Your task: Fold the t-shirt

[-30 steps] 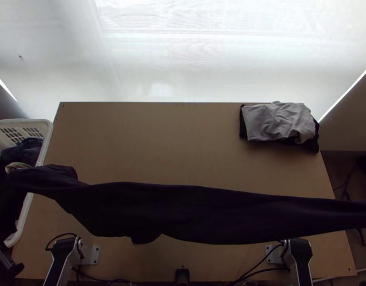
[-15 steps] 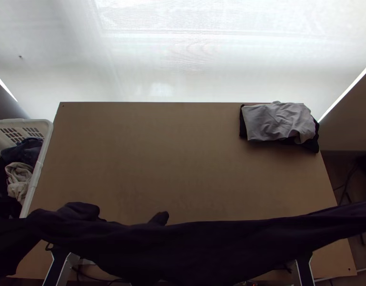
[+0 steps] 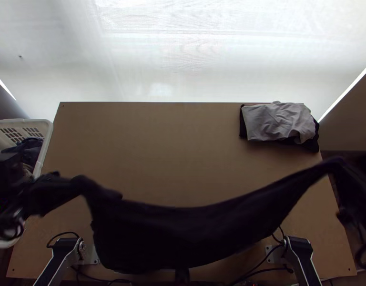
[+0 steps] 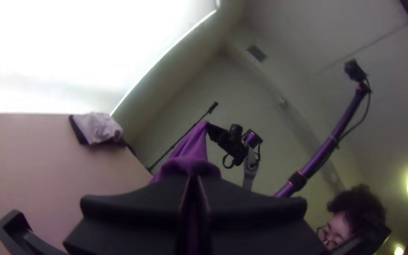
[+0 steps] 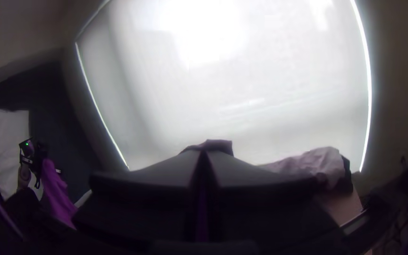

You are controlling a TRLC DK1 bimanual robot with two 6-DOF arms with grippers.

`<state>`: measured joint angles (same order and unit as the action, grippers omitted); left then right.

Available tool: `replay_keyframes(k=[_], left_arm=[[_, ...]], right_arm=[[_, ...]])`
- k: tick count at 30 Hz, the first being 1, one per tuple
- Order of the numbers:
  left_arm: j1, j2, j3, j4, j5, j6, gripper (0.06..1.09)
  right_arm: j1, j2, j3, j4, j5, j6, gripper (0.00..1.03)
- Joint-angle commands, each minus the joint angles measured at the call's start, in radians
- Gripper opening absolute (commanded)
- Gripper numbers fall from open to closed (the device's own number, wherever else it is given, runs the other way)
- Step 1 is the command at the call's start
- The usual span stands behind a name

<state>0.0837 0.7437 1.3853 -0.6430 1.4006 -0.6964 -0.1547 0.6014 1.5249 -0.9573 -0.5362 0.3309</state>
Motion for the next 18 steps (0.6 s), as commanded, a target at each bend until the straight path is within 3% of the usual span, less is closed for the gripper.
replay_keyframes(k=[1,6,18], left_arm=[[-0.018,0.118,-0.308,0.077,0.035,0.049,0.09],[0.071,0.359,-0.284,0.095,0.029,0.239,0.09],[0.114,1.023,-0.045,0.097,-0.262,0.624,0.09]], right_arm=[[0.003,0.124,-0.232,0.106,0.002,-0.001,0.03],[0.007,0.255,-0.305,0.269,0.021,-0.021,0.03],[0.063,0.655,-0.307,0.566,0.064,-0.058,0.03]])
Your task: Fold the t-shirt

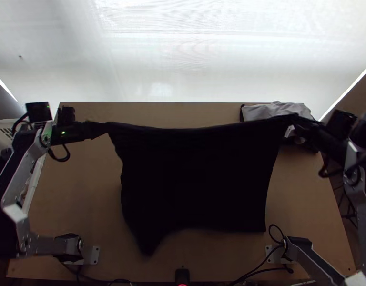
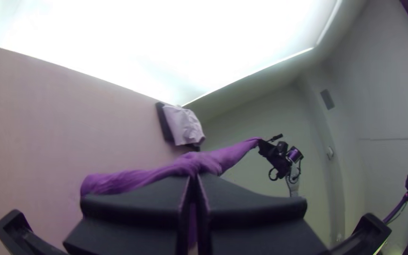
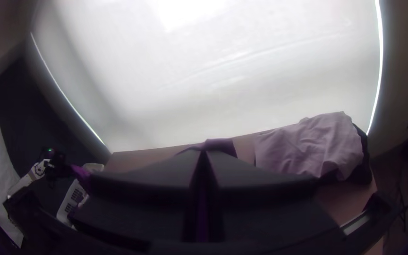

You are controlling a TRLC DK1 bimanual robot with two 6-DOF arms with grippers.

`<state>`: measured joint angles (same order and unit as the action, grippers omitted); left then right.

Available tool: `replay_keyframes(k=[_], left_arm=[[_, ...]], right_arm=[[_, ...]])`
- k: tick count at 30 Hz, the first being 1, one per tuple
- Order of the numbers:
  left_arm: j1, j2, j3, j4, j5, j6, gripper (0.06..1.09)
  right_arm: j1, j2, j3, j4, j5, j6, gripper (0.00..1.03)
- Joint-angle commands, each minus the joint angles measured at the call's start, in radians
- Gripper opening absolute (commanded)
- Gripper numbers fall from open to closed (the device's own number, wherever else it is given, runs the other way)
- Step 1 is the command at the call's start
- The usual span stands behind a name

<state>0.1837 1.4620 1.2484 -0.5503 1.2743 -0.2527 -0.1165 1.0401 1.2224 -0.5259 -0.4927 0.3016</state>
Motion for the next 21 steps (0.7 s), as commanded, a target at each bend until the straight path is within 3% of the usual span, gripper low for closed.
replay_keyframes(k=[1,5,7,10,21], left_arm=[[0.011,0.333,0.103,0.004,-0.156,0.205,0.09],[-0.001,0.4,0.123,-0.002,-0.248,0.297,0.09],[-0.016,0.419,0.129,0.0,-0.337,0.342,0.09],[-0.03,0.452,0.148,0.0,-0.391,0.359,0.09],[-0.032,0.629,0.368,-0.157,-0.455,0.444,0.09]], right_arm=[[0.025,0.248,-0.004,0.153,0.02,-0.032,0.03],[0.031,0.362,-0.021,0.21,0.026,-0.058,0.03],[0.034,0.416,-0.024,0.228,0.034,-0.07,0.03],[0.049,0.492,-0.012,0.254,0.054,-0.068,0.03],[0.083,0.698,0.066,0.268,0.117,-0.113,0.03]])
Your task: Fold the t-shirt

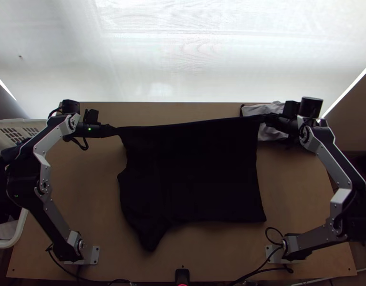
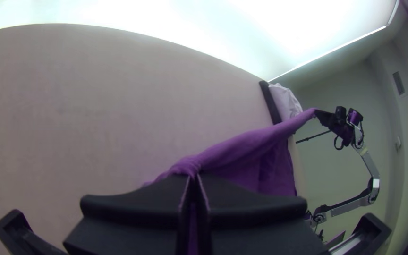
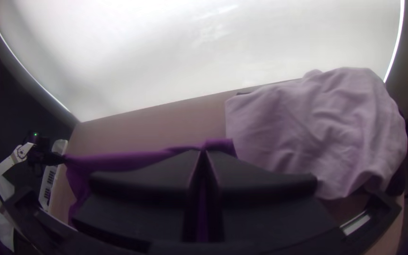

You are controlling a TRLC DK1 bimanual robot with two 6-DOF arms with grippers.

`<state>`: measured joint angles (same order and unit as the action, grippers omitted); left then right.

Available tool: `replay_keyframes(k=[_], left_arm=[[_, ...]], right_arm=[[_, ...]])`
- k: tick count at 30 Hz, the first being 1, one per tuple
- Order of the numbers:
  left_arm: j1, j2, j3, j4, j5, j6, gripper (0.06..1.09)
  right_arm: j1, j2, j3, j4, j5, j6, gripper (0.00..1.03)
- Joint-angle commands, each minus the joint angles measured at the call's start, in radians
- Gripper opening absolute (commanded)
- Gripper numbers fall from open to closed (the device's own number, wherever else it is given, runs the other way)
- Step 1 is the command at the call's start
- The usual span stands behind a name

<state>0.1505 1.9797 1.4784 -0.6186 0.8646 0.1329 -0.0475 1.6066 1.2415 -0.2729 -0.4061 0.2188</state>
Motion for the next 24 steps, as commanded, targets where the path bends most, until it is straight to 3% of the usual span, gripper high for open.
replay_keyframes(k=[1,10,24], left_arm=[[0.001,0.123,0.16,-0.095,-0.058,0.065,0.09],[0.086,0.203,0.326,-0.167,-0.124,0.093,0.09],[0.047,0.14,0.281,-0.322,-0.122,0.221,0.09]], right_arm=[[0.014,0.15,0.058,0.017,0.035,-0.033,0.03],[0.009,0.256,0.113,0.024,0.066,-0.068,0.03],[0.046,0.174,0.036,0.018,0.069,-0.064,0.03]])
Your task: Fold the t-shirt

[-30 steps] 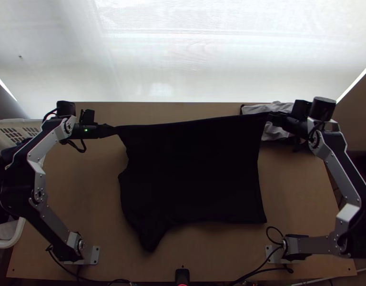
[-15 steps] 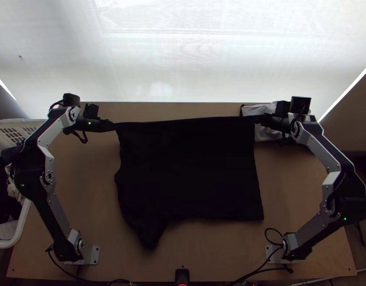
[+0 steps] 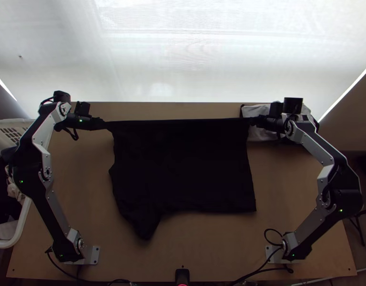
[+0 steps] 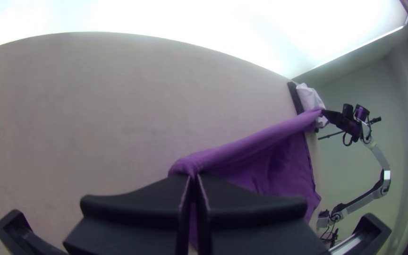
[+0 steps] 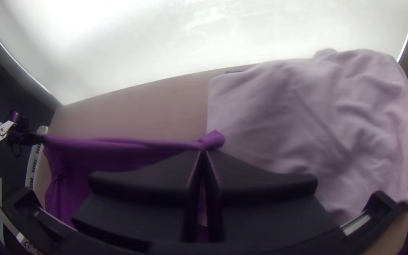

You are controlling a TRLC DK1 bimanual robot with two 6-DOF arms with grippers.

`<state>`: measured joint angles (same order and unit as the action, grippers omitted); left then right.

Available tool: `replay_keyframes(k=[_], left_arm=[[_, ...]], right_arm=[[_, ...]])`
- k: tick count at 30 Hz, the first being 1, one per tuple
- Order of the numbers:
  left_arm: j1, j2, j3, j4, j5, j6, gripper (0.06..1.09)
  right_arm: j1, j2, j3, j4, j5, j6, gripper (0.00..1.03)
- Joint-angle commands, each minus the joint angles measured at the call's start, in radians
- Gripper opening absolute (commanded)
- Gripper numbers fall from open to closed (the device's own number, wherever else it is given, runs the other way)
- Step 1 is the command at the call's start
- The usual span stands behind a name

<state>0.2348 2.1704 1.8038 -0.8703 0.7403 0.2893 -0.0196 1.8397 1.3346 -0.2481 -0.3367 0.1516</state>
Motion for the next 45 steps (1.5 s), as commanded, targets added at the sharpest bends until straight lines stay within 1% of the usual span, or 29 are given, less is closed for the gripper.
replay_keyframes(k=[1,7,17,21,27,33,41,42,43,44,45], left_arm=[[-0.046,-0.073,-0.069,-0.072,0.002,0.074,0.1],[-0.08,-0.172,-0.153,-0.113,0.002,0.129,0.09],[-0.069,-0.222,-0.23,-0.184,0.001,0.229,0.09],[-0.063,-0.208,-0.259,-0.202,-0.001,0.258,0.09],[-0.063,-0.146,-0.281,-0.306,-0.002,0.314,0.1],[-0.057,-0.112,-0.308,-0.326,-0.025,0.315,0.09],[-0.057,-0.05,-0.299,-0.332,-0.062,0.326,0.1],[-0.058,-0.047,-0.299,-0.332,-0.075,0.327,0.1],[-0.06,-0.047,-0.299,-0.332,-0.085,0.332,0.12],[-0.061,-0.049,-0.297,-0.335,-0.085,0.337,0.22],[-0.061,-0.054,-0.294,-0.345,-0.087,0.344,0.4]], right_arm=[[0.018,-0.077,-0.075,-0.013,-0.001,0.003,0.03],[0.026,-0.186,-0.163,-0.046,-0.001,0.006,0.03],[0.026,-0.252,-0.173,-0.261,-0.005,-0.011,0.03],[0.026,-0.272,-0.207,-0.284,-0.007,-0.021,0.03],[0.035,-0.257,-0.247,-0.315,-0.01,-0.024,0.03],[0.04,-0.215,-0.29,-0.315,-0.01,-0.026,0.03],[0.027,-0.115,-0.278,-0.296,-0.01,-0.049,0.04],[0.026,-0.103,-0.275,-0.295,-0.01,-0.052,0.15],[0.026,-0.091,-0.275,-0.296,-0.01,-0.05,0.43],[0.024,-0.083,-0.275,-0.299,-0.01,-0.047,0.81],[0.024,-0.077,-0.272,-0.312,-0.01,-0.049,1.01]])
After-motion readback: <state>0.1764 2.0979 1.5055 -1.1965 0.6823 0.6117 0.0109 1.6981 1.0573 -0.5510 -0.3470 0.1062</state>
